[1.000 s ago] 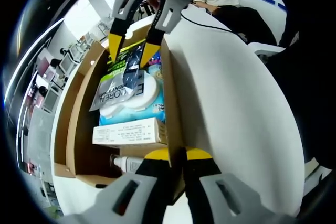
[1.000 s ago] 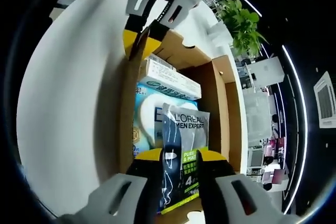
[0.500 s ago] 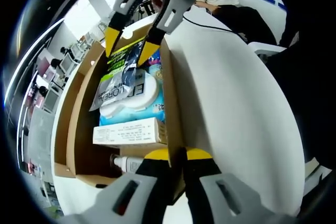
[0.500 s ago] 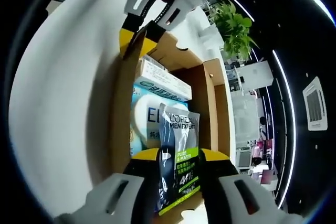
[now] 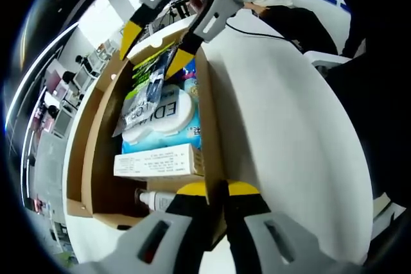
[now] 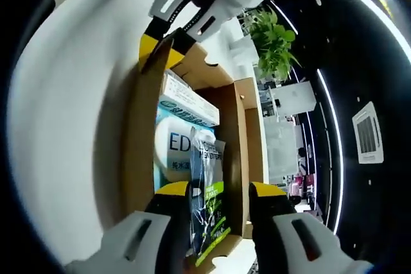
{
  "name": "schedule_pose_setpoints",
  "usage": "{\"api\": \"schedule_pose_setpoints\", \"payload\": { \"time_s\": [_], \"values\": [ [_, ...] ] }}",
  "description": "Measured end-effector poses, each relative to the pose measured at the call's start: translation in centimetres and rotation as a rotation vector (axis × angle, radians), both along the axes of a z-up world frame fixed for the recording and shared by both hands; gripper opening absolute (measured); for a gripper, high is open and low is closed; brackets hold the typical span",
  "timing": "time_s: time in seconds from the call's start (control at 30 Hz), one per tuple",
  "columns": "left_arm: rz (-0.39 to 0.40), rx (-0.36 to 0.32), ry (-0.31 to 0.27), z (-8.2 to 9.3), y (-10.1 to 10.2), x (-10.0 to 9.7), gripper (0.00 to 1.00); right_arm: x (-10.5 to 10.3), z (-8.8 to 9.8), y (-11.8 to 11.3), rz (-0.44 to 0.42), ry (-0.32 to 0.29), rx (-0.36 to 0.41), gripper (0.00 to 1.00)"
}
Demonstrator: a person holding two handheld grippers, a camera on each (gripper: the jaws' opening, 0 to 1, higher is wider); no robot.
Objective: Operate the shoe box by opening the lid, removing the specified soft item, and placing it in the target area until the item is outside and the box remains undamaged.
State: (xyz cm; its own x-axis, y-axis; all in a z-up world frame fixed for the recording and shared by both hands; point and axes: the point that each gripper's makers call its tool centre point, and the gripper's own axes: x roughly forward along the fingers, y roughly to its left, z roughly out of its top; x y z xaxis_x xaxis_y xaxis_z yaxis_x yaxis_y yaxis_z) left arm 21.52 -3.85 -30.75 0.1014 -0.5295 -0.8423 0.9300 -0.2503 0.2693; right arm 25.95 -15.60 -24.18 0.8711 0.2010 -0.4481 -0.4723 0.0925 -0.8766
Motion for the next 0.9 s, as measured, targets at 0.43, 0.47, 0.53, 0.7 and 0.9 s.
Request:
{"api": "schedule_pose_setpoints", "payload": {
  "time_s": [0.43,0.47,0.53,0.7,0.9],
  "values": [
    [0.003,0.003,-0.003,0.0,0.0,0.1,0.07,0.2,0.8,-0.1,-0.011,-0.065,0.001,0.43],
    [0.003,0.003,-0.002,0.0,0.0,0.1,0.07,0.3,1.0,-0.1,-0.012,-0.079,-0.002,0.46],
    [0.004,0.002,0.000,0.0,0.0,0.1,0.07,0.4,1.5,-0.1,-0.015,-0.103,-0.003,0.55],
    [0.007,0.000,0.003,0.0,0.0,0.1,0.07,0.9,2.0,-0.5,-0.033,-0.115,0.029,0.62],
    [0.004,0.001,0.004,0.0,-0.1,0.1,0.07,0.7,2.2,-0.2,-0.006,-0.149,-0.068,0.62]
  ]
}}
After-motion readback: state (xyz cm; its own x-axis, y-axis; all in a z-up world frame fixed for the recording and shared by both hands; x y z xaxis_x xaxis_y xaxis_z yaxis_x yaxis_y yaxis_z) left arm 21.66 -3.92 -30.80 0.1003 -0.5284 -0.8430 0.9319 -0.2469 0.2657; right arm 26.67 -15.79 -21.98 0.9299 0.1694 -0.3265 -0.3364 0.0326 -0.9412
